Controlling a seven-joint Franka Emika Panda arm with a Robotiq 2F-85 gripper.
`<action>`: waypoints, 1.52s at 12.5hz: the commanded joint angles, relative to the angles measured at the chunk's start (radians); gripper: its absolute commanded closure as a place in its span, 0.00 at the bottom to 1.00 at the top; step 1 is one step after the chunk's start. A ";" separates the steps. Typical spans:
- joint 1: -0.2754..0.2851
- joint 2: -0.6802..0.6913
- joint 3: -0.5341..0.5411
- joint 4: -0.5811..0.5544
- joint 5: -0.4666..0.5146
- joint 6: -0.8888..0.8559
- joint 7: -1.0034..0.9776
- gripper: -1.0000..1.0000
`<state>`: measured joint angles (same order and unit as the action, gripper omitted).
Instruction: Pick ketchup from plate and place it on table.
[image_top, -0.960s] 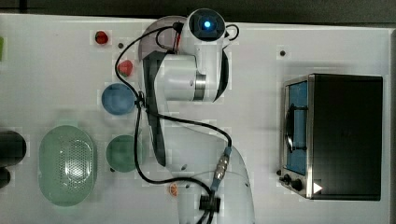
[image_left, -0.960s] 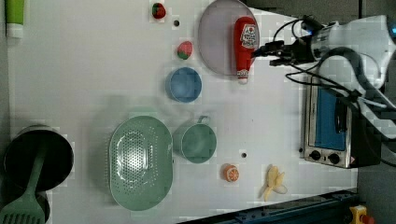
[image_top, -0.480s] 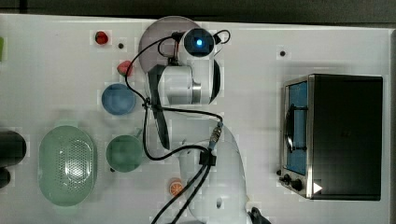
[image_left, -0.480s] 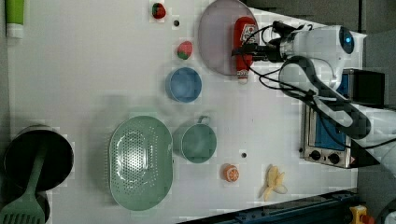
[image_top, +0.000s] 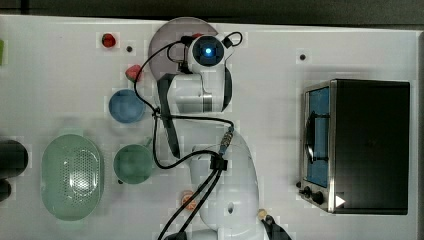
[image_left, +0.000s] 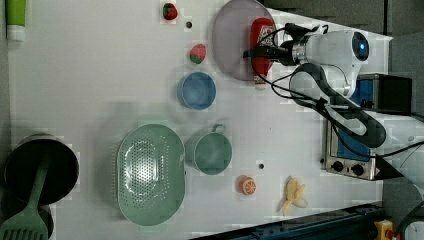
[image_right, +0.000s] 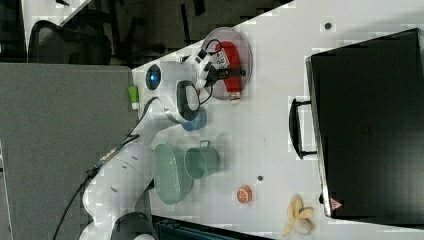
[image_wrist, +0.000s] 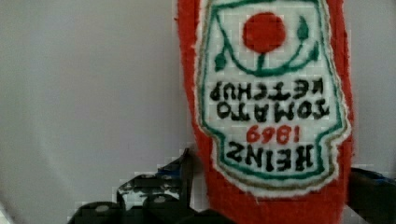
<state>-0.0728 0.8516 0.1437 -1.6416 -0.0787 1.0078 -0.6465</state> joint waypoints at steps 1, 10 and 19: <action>0.012 -0.005 0.001 0.036 -0.007 0.034 -0.044 0.29; 0.005 -0.104 0.008 0.139 -0.003 -0.087 0.055 0.38; -0.066 -0.443 -0.016 0.097 0.100 -0.676 0.060 0.38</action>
<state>-0.1095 0.3960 0.1383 -1.5391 0.0282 0.3494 -0.6187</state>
